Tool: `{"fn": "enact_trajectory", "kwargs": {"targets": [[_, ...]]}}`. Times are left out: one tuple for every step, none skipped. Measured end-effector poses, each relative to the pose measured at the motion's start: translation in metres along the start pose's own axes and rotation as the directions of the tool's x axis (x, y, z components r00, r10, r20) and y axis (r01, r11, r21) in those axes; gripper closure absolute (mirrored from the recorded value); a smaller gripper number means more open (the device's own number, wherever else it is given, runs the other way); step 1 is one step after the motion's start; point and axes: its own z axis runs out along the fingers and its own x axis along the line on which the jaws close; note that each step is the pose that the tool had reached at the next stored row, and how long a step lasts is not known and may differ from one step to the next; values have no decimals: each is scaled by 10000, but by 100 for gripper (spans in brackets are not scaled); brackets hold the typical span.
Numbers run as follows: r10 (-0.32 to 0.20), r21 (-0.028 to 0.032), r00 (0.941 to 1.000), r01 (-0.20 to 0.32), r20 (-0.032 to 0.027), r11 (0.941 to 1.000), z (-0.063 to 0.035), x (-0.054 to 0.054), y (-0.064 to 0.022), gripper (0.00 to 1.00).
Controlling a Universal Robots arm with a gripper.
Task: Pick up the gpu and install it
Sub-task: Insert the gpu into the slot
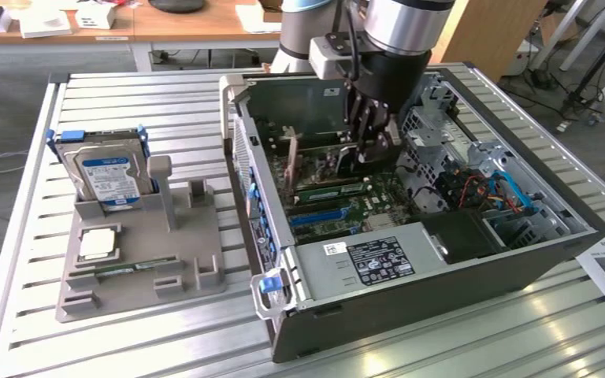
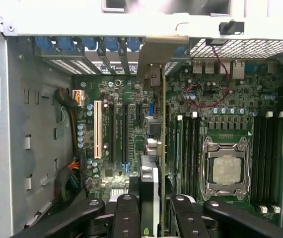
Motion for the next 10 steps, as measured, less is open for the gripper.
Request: {"fn": "enact_trajectory", "kwargs": {"targets": [[0, 0, 10000, 0, 0, 10000, 18, 2, 0, 72], [0, 0, 10000, 0, 0, 10000, 36, 3, 0, 72], [0, 1, 10000, 0, 1, 10000, 55, 5, 0, 72], [0, 1, 10000, 0, 1, 10000, 72, 6, 0, 72], [1, 0, 10000, -1, 0, 10000, 91, 7, 0, 72], [0, 0, 10000, 0, 1, 10000, 110, 8, 0, 72], [0, 1, 10000, 0, 1, 10000, 128, 9, 0, 72], [0, 0, 10000, 0, 0, 10000, 145, 9, 0, 72], [0, 0, 10000, 0, 0, 10000, 163, 10, 0, 72], [0, 0, 10000, 0, 0, 10000, 181, 11, 0, 72]]}}
